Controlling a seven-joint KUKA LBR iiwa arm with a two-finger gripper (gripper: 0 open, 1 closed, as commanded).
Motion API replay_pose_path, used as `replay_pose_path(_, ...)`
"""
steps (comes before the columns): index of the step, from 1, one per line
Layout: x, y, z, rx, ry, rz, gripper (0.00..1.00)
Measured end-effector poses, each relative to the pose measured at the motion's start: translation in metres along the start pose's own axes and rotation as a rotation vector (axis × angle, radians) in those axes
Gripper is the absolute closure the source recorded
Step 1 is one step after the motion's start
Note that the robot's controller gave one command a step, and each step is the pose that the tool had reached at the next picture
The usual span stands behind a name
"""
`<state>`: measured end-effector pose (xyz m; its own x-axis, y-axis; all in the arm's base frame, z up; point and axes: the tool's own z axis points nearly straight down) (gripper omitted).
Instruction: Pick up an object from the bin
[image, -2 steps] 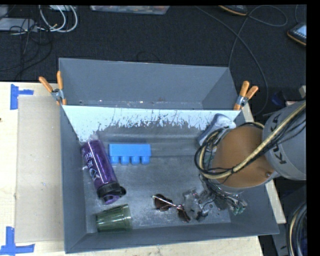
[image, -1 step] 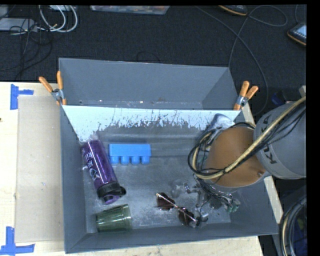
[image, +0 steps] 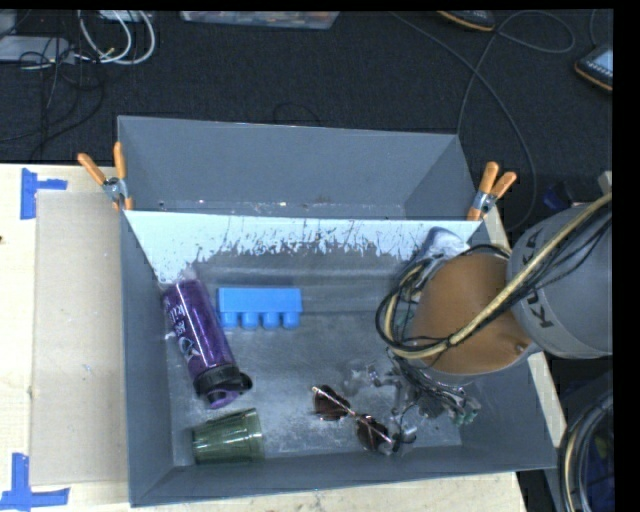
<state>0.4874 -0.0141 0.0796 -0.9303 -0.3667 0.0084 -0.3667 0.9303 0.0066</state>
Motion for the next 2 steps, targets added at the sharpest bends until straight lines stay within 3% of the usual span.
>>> replay_pose_path(1, -0.0015, -0.0016, 0.0039, 0.000, -0.002, 0.002, 0.00)
replay_pose_path(2, 0.0078, -0.0111, 0.0094, 0.000, -0.002, -0.075, 1.00)
